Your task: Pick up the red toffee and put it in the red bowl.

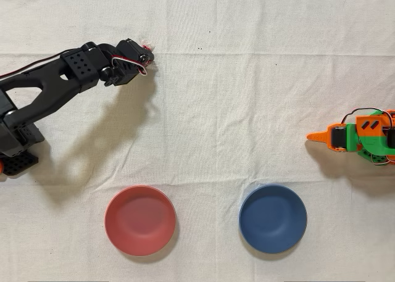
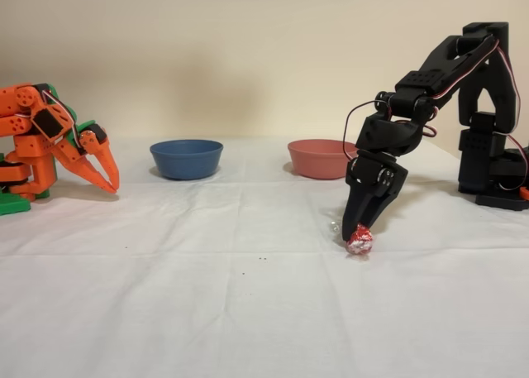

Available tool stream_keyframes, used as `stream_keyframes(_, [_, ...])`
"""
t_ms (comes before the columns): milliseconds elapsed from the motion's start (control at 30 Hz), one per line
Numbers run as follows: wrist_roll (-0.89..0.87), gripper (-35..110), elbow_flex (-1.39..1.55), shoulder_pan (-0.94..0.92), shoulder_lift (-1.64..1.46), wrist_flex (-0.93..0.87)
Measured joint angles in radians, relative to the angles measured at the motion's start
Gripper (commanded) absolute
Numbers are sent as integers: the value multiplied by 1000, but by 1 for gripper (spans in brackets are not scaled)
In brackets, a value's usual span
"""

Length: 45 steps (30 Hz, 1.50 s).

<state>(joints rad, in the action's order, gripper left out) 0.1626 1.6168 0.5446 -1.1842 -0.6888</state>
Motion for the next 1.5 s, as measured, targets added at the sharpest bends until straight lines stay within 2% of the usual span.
stream_keyframes(367, [0, 2, 40, -3, -29, 5])
stream_keyframes(900, [-18, 2, 143, -5, -232, -124])
stream_keyframes(1500, [-6, 2, 161, -120, -543, -334])
